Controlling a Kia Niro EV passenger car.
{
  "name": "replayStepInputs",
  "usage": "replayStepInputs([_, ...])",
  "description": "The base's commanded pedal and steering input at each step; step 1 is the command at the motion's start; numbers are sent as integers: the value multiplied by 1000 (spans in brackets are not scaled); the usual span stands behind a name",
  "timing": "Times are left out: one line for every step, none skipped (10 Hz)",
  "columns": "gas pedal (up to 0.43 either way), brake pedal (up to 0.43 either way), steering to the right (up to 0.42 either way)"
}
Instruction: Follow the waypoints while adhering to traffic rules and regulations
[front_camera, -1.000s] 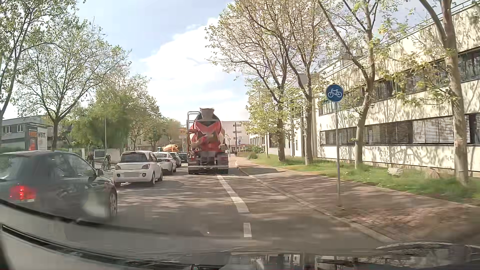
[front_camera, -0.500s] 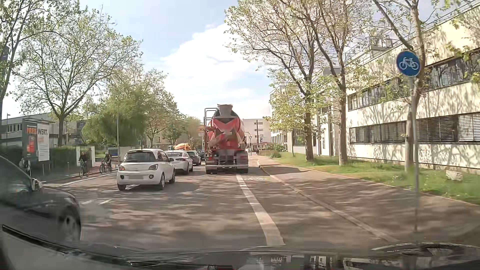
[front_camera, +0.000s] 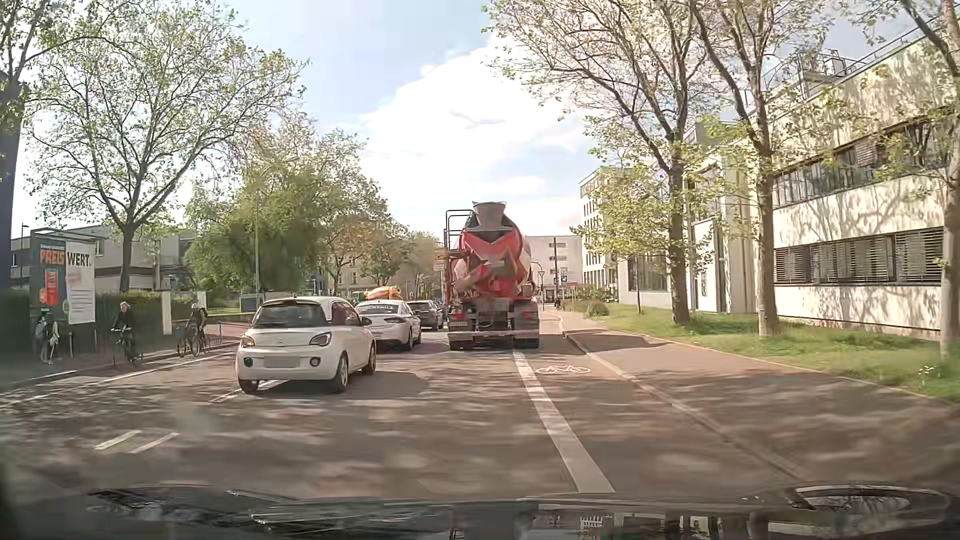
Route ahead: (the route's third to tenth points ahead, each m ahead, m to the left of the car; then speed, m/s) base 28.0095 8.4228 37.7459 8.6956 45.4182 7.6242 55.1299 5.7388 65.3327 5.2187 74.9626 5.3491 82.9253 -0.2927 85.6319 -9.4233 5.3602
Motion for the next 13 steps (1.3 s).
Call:
replayStepInputs([0,0,-65])
replayStepInputs([0,0,-53])
replayStepInputs([0,0,-39])
replayStepInputs([0,0,-26])
replayStepInputs([0,0,-18])
replayStepInputs([0,0,-12])
replayStepInputs([0,0,-10])
replayStepInputs([0,0,-6])
replayStepInputs([0,0,-5])
replayStepInputs([0,0,-4])
replayStepInputs([0,0,-1])
replayStepInputs([0,12,3])
replayStepInputs([0,43,4])
